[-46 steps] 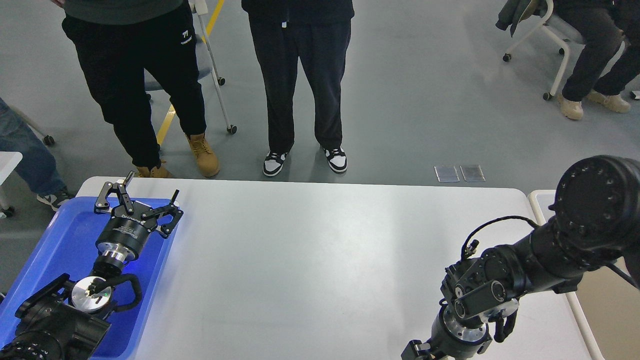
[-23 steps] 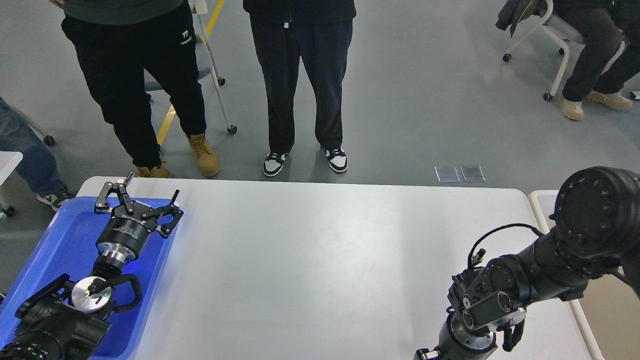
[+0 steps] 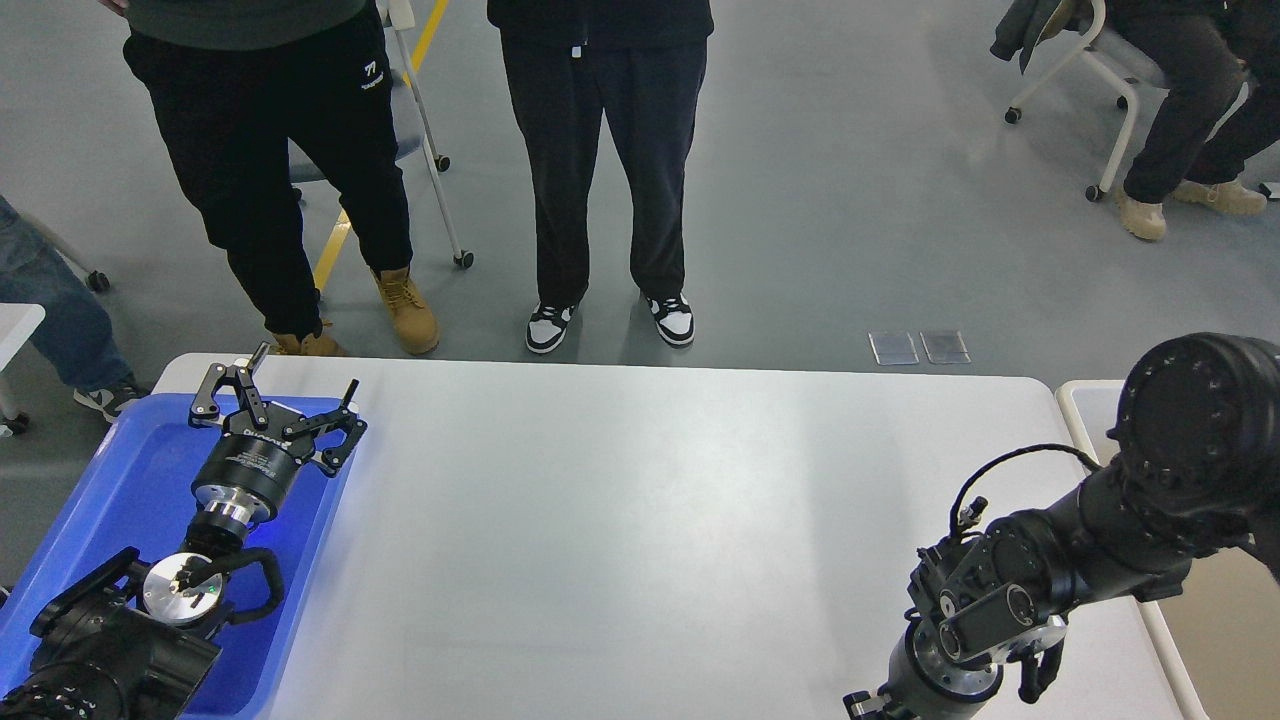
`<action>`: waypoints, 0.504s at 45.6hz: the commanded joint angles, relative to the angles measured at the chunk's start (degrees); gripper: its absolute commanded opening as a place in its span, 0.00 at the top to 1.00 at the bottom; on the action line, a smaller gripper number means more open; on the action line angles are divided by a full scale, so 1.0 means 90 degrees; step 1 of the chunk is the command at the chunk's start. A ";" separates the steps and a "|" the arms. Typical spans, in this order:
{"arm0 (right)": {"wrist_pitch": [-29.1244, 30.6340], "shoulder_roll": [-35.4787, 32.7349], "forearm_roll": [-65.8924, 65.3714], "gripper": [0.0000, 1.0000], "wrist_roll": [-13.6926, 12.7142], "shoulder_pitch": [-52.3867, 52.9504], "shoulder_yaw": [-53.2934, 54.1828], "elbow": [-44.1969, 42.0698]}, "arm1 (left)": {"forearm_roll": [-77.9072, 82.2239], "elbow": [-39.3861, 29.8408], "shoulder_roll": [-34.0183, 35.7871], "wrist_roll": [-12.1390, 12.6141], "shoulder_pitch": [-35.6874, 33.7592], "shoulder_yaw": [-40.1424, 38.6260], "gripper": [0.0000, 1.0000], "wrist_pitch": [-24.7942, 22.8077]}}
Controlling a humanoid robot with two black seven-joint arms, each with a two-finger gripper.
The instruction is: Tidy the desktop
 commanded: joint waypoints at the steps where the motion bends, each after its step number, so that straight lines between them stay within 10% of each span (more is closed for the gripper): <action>1: -0.0068 -0.0118 0.0129 1.00 0.0105 0.0142 -0.0020 0.0188 | 0.0000 0.0000 0.0000 0.0000 0.0000 0.0000 0.00 0.0000; 12: 0.0146 -0.0849 0.0013 1.00 0.0241 0.1606 -0.0538 0.1204 | 0.0000 0.0000 0.0000 0.0000 0.0000 0.0000 0.00 0.0000; 23: 0.1893 -0.1592 -0.0202 1.00 0.0544 0.3832 -0.0909 0.1575 | 0.0000 0.0000 0.0000 0.0000 0.0000 0.0000 0.00 0.0000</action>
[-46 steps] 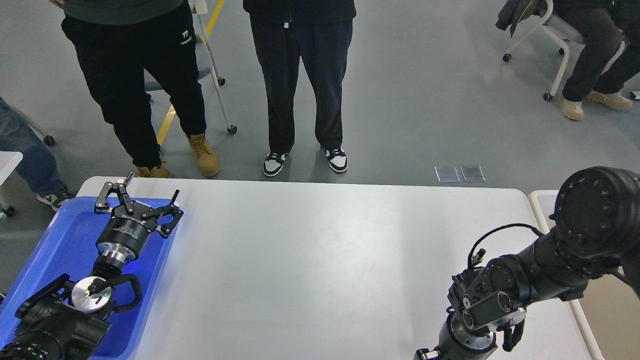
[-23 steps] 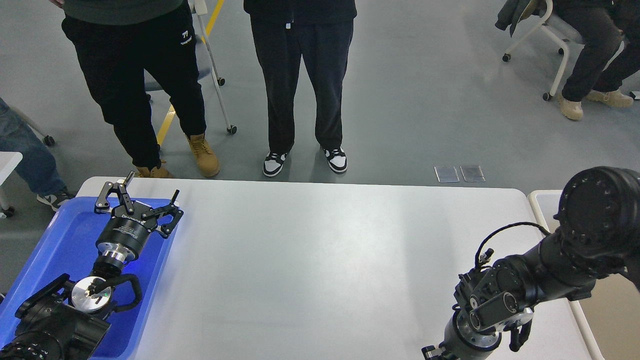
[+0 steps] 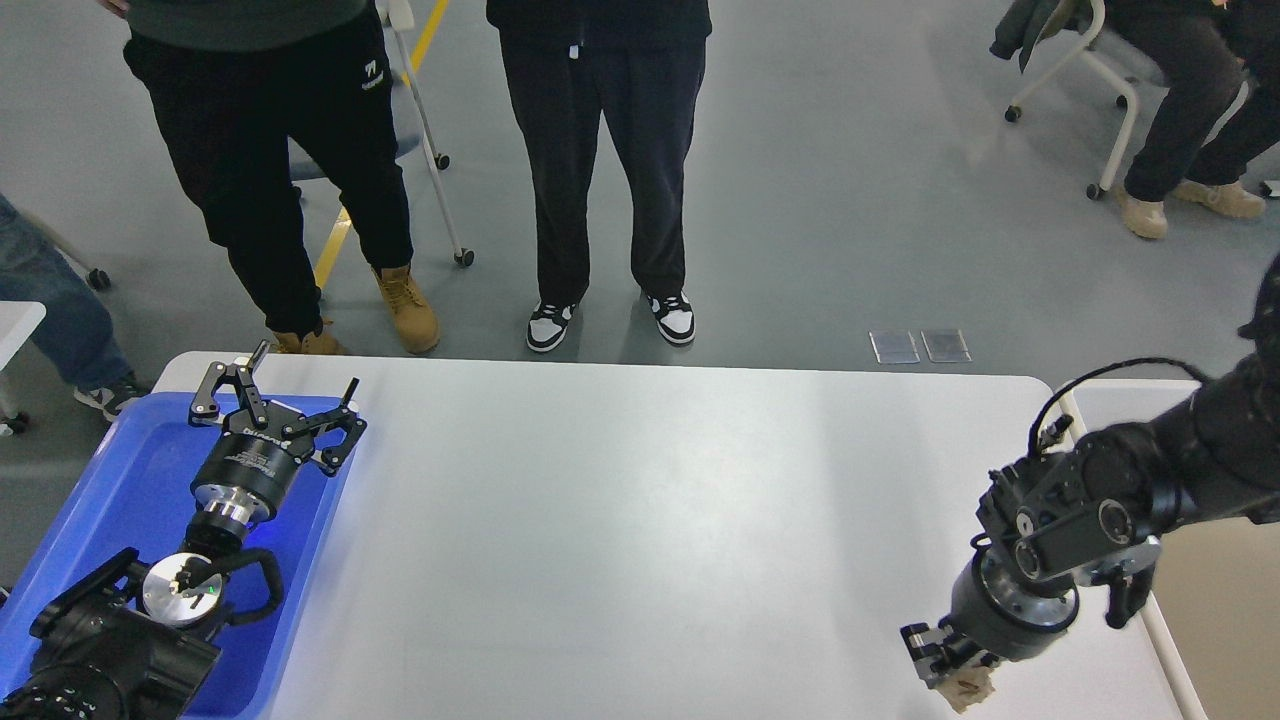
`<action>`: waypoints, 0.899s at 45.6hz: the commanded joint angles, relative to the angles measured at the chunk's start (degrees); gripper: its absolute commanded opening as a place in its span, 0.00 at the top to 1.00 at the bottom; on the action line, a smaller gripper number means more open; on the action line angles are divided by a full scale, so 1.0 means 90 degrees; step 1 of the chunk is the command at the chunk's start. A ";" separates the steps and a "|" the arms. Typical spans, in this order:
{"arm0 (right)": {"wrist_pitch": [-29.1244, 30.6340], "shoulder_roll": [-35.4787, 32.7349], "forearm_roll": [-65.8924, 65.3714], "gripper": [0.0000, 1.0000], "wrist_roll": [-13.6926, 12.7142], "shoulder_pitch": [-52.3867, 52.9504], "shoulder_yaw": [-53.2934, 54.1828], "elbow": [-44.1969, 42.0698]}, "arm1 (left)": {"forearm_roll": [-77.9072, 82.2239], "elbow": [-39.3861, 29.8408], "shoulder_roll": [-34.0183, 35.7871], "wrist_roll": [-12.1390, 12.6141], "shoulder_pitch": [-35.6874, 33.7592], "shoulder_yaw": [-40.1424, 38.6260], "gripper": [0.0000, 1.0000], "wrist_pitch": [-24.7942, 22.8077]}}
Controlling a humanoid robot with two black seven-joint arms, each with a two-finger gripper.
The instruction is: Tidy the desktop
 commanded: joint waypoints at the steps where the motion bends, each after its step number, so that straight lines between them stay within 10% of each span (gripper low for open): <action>1: 0.1506 -0.0658 -0.0126 1.00 0.0250 0.2138 -0.0437 0.0509 | -0.0001 0.0000 0.0000 0.0000 0.0000 0.0000 0.00 0.0000; 10: 0.3039 -0.0902 -0.0419 1.00 0.0475 0.3896 -0.0887 0.0587 | -0.0001 0.0000 0.0000 0.0000 0.0000 0.0000 0.00 0.0000; 18: 0.3071 -0.0981 -0.0536 1.00 0.0494 0.4356 -0.1179 0.0490 | -0.0001 0.0000 0.0000 0.0000 0.0000 0.0000 0.00 0.0000; 41: -0.2943 -0.2943 -0.0088 1.00 0.0406 0.2513 -0.2099 -0.1170 | -0.0001 0.0000 0.0000 0.0000 0.0000 0.0000 0.00 0.0000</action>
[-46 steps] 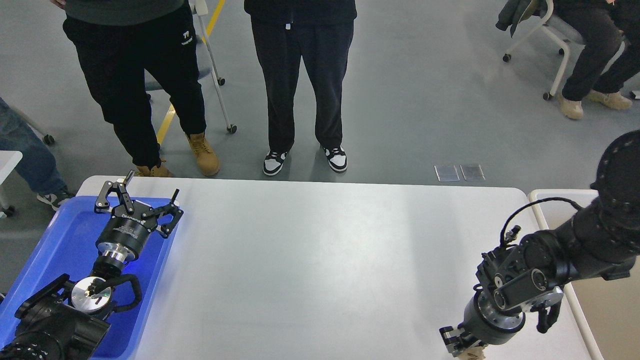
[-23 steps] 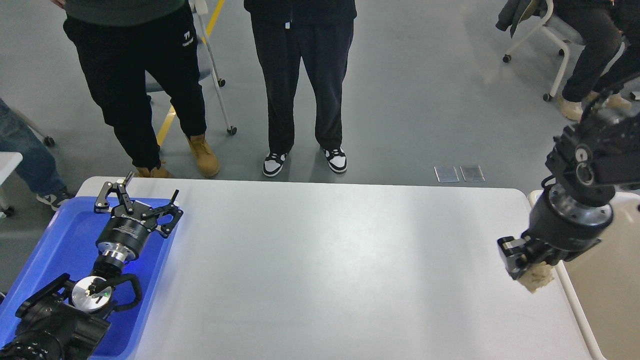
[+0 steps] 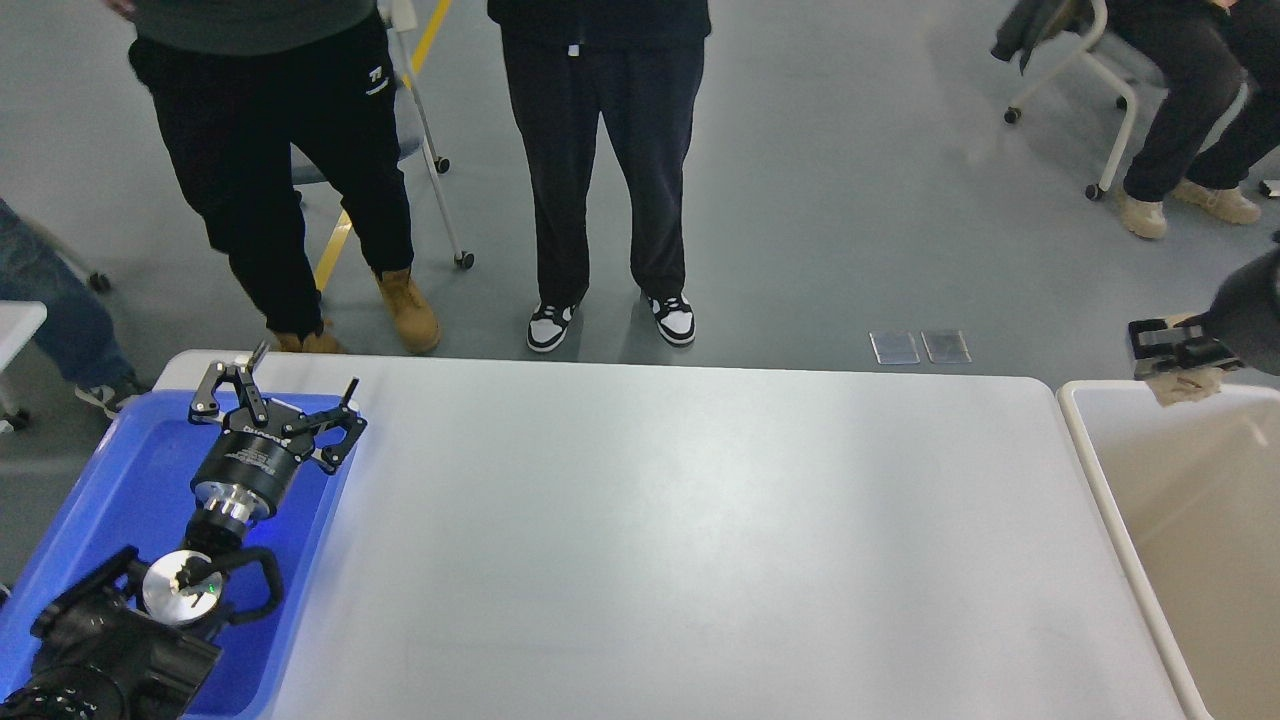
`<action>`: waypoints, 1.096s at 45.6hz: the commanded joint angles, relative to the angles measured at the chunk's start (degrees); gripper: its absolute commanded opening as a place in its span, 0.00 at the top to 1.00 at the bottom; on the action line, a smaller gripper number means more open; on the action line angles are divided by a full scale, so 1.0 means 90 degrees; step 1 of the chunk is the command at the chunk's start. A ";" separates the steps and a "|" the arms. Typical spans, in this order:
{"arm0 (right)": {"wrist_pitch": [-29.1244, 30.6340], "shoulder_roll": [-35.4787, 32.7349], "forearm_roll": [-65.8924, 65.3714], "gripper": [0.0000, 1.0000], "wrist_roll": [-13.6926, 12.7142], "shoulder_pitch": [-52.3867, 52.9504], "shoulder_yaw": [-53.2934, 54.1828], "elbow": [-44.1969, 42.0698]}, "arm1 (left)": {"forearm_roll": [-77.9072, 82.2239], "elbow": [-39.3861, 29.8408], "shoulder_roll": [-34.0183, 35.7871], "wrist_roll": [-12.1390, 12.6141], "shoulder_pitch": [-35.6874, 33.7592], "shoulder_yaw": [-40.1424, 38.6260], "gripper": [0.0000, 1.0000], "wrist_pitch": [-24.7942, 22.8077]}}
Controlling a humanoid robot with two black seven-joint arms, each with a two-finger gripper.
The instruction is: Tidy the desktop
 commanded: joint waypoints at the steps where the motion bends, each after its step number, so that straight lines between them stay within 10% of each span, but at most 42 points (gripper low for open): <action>1: -0.2642 -0.1080 0.0446 1.00 -0.0002 -0.1227 0.0067 -0.1119 | 0.0001 -0.0001 0.0000 0.0000 0.0000 0.0000 0.00 0.0000; 9: -0.3591 -0.1696 0.1892 1.00 0.0008 -0.3550 0.1921 -0.3226 | 0.0001 -0.0001 0.0000 0.0000 0.0000 0.0000 0.00 0.0000; 22: -0.3269 -0.1346 0.3182 1.00 -0.0070 -0.7448 0.6646 -0.6977 | -0.0009 -0.0001 0.0000 0.0000 0.0000 0.0000 0.00 0.0000; 33: -0.2703 -0.0340 0.3153 1.00 -0.0646 -0.8660 1.0115 -0.8453 | -0.0009 -0.0001 0.0000 0.0000 0.0000 0.0000 0.00 0.0000; 50: -0.2087 0.0052 0.3270 1.00 -0.1847 -0.9949 1.2119 -0.9010 | -0.0009 -0.0001 0.0000 0.0000 -0.0010 0.0000 0.00 0.0000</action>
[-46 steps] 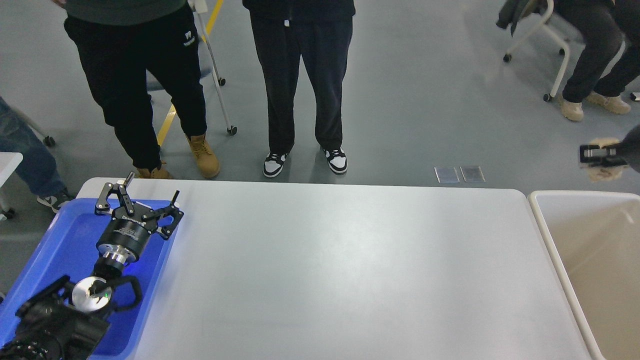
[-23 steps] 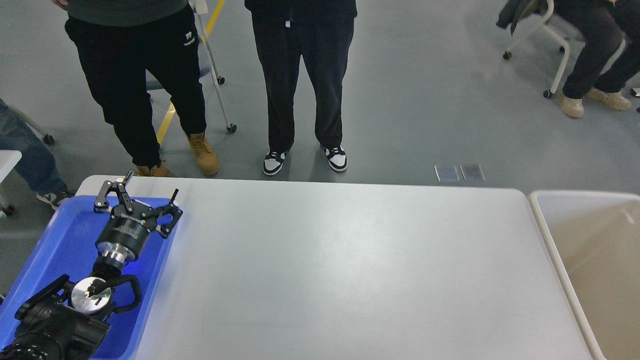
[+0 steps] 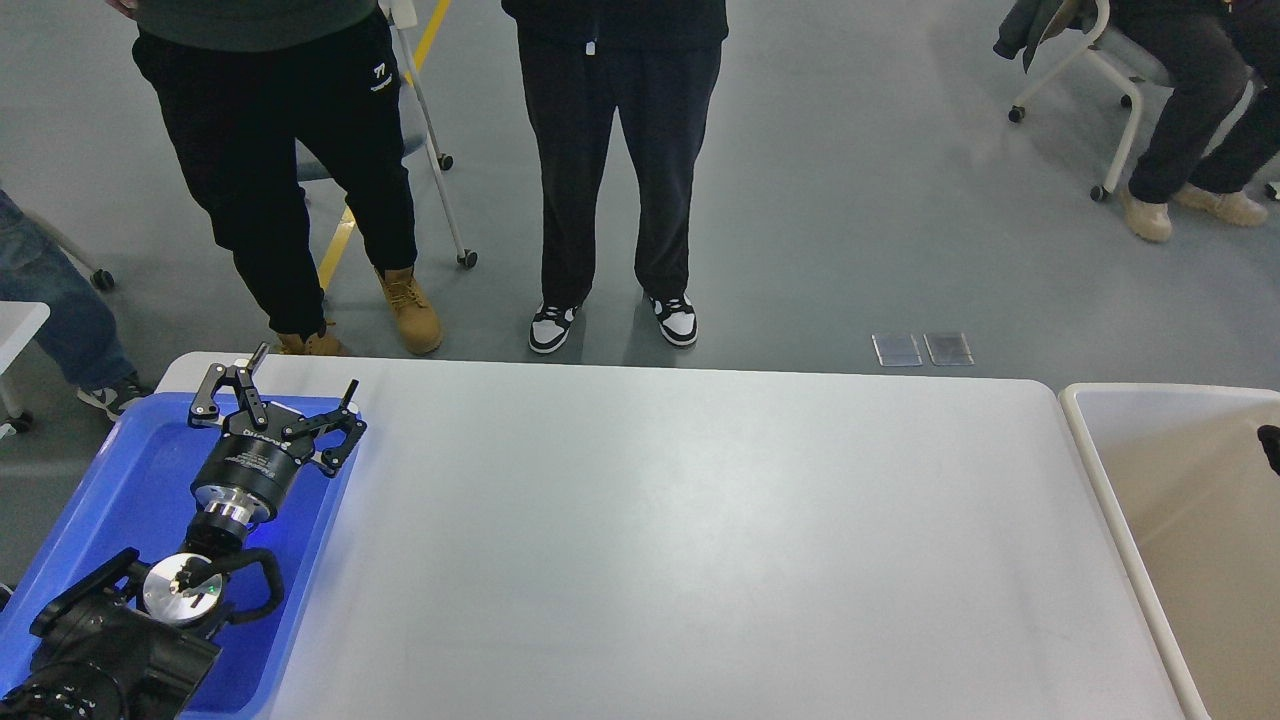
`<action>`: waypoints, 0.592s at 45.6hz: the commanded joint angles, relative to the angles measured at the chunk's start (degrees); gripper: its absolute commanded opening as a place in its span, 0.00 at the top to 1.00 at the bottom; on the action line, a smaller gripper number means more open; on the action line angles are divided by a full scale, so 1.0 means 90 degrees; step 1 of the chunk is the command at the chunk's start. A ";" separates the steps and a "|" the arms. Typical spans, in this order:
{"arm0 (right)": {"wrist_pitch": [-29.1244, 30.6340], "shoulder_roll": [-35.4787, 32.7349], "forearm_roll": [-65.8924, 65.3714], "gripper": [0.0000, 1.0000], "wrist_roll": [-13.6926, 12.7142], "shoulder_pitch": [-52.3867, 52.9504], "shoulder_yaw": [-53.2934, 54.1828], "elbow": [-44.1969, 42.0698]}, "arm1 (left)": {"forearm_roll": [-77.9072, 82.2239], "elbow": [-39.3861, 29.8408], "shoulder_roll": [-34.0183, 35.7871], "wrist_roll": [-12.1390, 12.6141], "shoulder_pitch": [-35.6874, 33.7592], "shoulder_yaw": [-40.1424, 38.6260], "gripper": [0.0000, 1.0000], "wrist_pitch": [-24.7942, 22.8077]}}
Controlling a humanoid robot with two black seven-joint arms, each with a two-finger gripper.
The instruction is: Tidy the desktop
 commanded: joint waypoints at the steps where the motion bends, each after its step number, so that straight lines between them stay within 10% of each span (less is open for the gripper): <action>1: 0.0277 0.0271 0.0082 1.00 -0.0721 -0.0994 0.1385 -0.0438 | 0.0000 0.0000 0.0000 0.0000 -0.0007 0.0000 0.00 0.0000; 25: 0.0434 0.0398 0.0082 1.00 -0.0858 -0.1532 0.1805 -0.0447 | 0.0000 0.0000 0.0000 0.0000 -0.0007 0.0000 0.00 0.0000; 27: 0.0443 0.0408 0.0082 0.87 -0.0849 -0.1532 0.1805 -0.0447 | 0.0000 0.0000 0.0000 0.0000 -0.0007 0.0000 0.00 0.0000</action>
